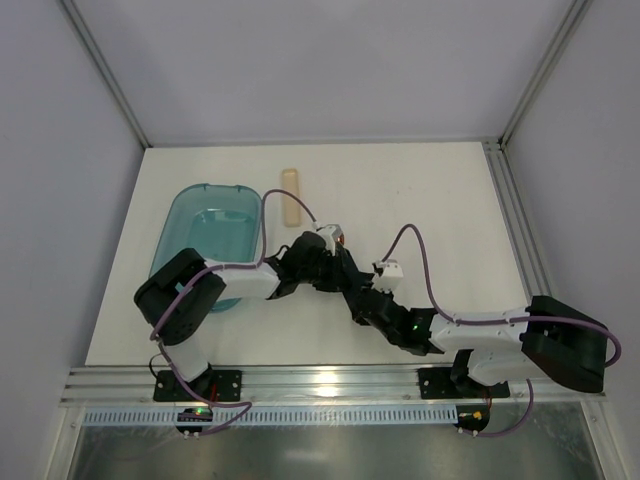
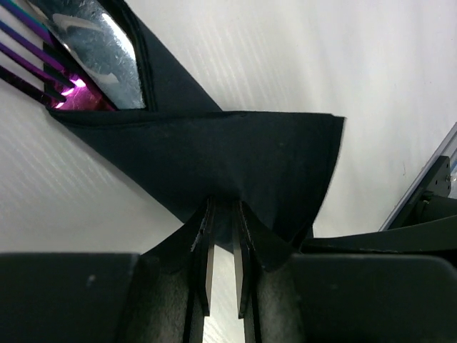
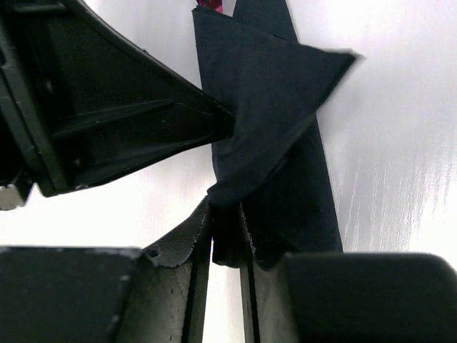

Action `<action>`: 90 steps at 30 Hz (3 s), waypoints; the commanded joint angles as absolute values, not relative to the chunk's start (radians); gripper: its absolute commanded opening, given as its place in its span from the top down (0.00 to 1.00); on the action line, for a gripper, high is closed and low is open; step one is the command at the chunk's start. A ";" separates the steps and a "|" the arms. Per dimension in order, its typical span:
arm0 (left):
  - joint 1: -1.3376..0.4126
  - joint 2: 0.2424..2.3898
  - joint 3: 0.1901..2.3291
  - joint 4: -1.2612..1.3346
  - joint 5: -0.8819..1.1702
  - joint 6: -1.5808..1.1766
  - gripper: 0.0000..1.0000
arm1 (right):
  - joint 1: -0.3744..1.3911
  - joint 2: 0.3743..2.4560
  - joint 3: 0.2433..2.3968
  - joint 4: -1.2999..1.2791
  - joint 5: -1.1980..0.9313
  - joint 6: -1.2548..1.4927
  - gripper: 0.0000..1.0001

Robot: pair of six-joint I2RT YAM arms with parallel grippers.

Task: Place the utensils on the paper napkin and roll it up
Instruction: Roll the napkin at the center of the board.

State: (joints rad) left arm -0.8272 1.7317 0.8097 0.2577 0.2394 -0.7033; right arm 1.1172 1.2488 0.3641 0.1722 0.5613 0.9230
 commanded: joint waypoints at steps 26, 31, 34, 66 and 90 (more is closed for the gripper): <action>-0.850 1.824 0.928 0.290 0.252 -0.701 0.81 | 1.114 1.147 0.396 0.020 0.601 0.881 0.60; -0.851 1.841 0.945 0.279 0.252 -0.696 0.81 | 1.114 1.146 0.437 -0.055 0.606 0.865 0.59; -0.851 1.842 0.950 0.270 0.250 -0.692 0.81 | 1.114 1.144 0.445 -0.046 0.595 0.853 0.59; -0.850 1.873 0.971 0.241 0.241 -0.687 0.81 | 1.157 1.420 0.730 -0.197 0.554 0.614 0.81; -0.851 1.868 0.965 0.232 0.232 -0.681 0.81 | 1.195 1.370 0.716 -0.356 0.626 0.690 0.82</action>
